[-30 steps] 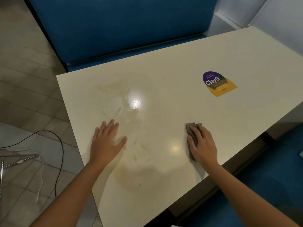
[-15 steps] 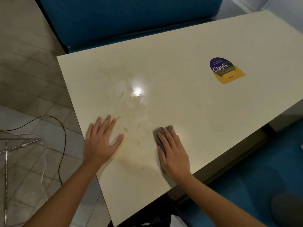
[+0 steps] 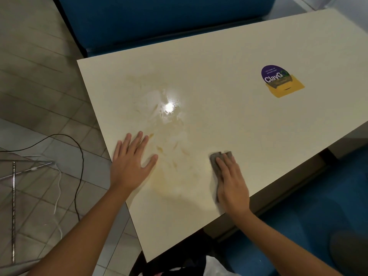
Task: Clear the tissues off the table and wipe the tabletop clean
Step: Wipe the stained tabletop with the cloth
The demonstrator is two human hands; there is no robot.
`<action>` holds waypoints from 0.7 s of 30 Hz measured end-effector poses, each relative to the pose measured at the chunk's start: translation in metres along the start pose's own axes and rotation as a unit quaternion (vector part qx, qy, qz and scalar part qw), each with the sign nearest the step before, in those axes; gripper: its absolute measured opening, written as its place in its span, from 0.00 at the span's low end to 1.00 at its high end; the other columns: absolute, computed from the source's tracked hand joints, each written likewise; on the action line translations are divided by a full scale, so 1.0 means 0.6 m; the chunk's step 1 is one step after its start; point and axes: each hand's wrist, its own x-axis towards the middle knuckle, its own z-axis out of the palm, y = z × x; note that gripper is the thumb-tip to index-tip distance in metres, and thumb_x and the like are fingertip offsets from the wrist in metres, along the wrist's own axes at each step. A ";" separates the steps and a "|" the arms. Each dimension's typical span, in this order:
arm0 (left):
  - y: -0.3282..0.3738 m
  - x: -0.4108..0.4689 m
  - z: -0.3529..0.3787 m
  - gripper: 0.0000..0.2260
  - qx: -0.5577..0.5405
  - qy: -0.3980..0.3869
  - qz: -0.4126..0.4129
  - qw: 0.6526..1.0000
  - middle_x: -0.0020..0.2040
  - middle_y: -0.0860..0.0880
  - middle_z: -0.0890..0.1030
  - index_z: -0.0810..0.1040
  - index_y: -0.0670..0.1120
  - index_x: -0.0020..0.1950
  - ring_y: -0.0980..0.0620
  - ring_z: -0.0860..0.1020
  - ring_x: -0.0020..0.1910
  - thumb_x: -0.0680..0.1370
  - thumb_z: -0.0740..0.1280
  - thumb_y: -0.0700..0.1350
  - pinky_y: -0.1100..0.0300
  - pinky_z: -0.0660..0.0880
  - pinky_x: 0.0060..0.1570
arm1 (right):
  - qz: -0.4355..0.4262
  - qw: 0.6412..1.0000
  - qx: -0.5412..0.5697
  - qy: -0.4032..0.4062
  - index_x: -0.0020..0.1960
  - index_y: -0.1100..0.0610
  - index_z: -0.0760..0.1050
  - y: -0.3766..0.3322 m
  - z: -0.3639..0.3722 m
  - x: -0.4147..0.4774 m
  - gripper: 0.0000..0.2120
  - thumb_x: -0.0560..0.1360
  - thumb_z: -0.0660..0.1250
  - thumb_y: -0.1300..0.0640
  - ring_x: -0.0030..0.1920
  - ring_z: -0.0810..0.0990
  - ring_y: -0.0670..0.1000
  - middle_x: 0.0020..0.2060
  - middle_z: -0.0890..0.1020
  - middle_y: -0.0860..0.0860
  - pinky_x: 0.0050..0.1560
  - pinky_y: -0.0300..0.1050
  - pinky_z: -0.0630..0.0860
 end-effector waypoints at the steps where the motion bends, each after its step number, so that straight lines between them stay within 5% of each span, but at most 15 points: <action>1: 0.001 0.000 0.000 0.32 -0.001 0.000 -0.003 1.000 0.75 0.51 0.61 0.62 0.49 0.74 0.46 0.56 0.75 0.75 0.47 0.65 0.52 0.46 0.73 | -0.015 1.000 0.002 -0.006 0.69 0.58 0.66 -0.020 0.009 -0.010 0.24 0.74 0.51 0.62 0.73 0.57 0.53 0.70 0.68 0.55 0.71 0.49 0.56; 10: 0.000 -0.002 -0.005 0.32 0.005 0.001 0.000 1.000 0.75 0.51 0.60 0.62 0.49 0.74 0.47 0.55 0.75 0.75 0.46 0.65 0.54 0.43 0.72 | -0.112 0.991 0.053 -0.041 0.66 0.56 0.67 -0.136 0.050 -0.031 0.24 0.71 0.53 0.62 0.69 0.62 0.52 0.66 0.72 0.55 0.70 0.44 0.57; 13: 0.000 -0.002 -0.004 0.32 0.005 0.003 0.001 1.000 0.76 0.52 0.59 0.61 0.49 0.74 0.48 0.54 0.76 0.75 0.46 0.65 0.56 0.42 0.72 | -0.084 0.993 0.084 -0.018 0.69 0.54 0.65 -0.102 0.018 -0.014 0.29 0.68 0.53 0.67 0.70 0.61 0.50 0.68 0.70 0.53 0.67 0.36 0.60; 15: 0.001 -0.001 -0.004 0.32 0.000 0.004 -0.002 1.000 0.75 0.52 0.60 0.62 0.49 0.74 0.48 0.54 0.75 0.75 0.47 0.64 0.56 0.42 0.72 | -0.041 0.997 0.067 0.004 0.70 0.56 0.65 -0.072 -0.001 0.011 0.33 0.66 0.54 0.69 0.71 0.61 0.52 0.70 0.67 0.53 0.66 0.39 0.64; 18: 0.002 -0.001 -0.004 0.31 -0.003 0.011 0.001 1.000 0.74 0.51 0.62 0.65 0.48 0.73 0.46 0.58 0.75 0.76 0.49 0.63 0.55 0.44 0.72 | -0.005 1.000 0.005 0.010 0.70 0.59 0.66 -0.047 0.000 0.042 0.28 0.70 0.54 0.67 0.70 0.64 0.58 0.69 0.68 0.56 0.68 0.49 0.64; 21: 0.002 -0.001 -0.004 0.30 -0.008 0.014 0.002 1.000 0.74 0.51 0.63 0.65 0.48 0.73 0.46 0.58 0.74 0.76 0.50 0.63 0.55 0.44 0.72 | -0.017 0.999 -0.046 0.016 0.69 0.61 0.67 -0.067 0.028 0.042 0.21 0.77 0.53 0.59 0.69 0.64 0.55 0.67 0.71 0.57 0.72 0.45 0.56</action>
